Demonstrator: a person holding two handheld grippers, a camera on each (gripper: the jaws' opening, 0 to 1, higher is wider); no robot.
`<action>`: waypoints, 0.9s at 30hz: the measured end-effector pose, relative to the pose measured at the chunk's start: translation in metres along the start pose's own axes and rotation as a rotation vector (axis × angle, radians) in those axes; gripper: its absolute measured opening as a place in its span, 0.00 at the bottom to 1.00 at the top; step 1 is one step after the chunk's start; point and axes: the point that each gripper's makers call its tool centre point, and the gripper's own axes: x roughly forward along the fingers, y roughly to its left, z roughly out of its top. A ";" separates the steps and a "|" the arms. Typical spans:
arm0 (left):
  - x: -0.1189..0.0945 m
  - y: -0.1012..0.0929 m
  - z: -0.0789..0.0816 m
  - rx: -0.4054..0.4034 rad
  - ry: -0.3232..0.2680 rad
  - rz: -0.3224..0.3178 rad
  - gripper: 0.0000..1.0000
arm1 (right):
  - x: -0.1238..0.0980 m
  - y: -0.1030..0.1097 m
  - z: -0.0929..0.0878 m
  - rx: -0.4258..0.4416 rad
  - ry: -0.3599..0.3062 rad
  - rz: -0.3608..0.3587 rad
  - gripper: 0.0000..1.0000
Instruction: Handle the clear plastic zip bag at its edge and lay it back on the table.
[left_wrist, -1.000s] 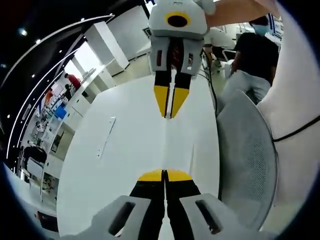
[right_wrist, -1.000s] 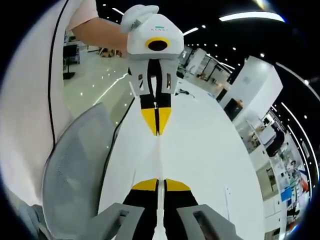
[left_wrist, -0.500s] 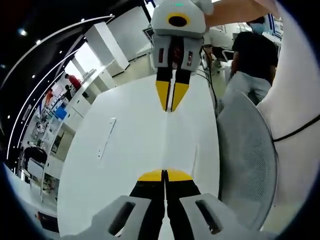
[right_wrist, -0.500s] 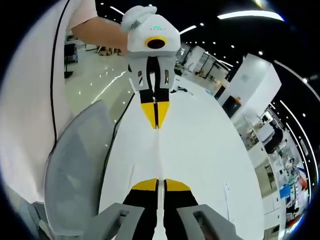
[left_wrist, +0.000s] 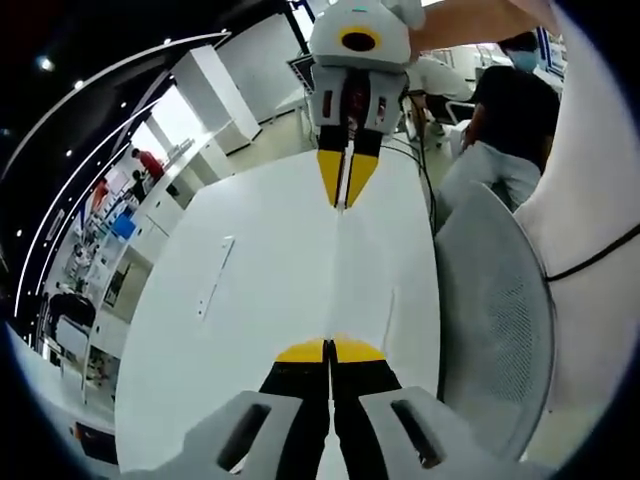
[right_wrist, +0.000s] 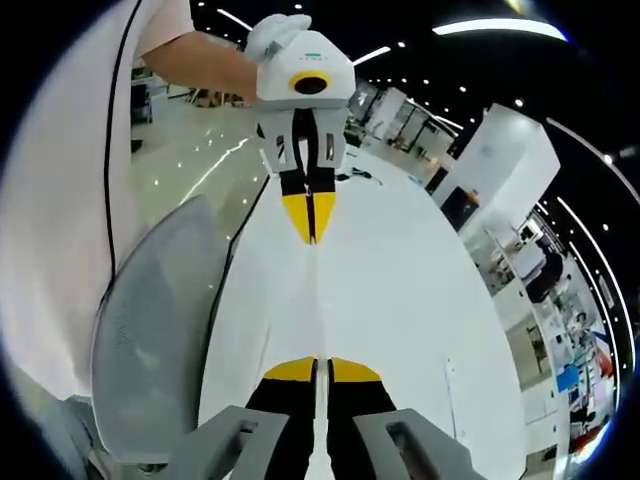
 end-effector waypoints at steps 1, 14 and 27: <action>0.000 0.000 0.000 0.002 0.000 0.002 0.00 | 0.000 0.000 0.000 0.000 0.000 0.000 0.00; -0.005 0.007 -0.008 -0.018 0.016 0.030 0.00 | -0.011 -0.009 -0.014 0.072 0.004 -0.039 0.00; -0.003 0.007 -0.001 -0.002 0.017 0.026 0.00 | -0.011 -0.004 -0.004 0.124 -0.055 -0.012 0.03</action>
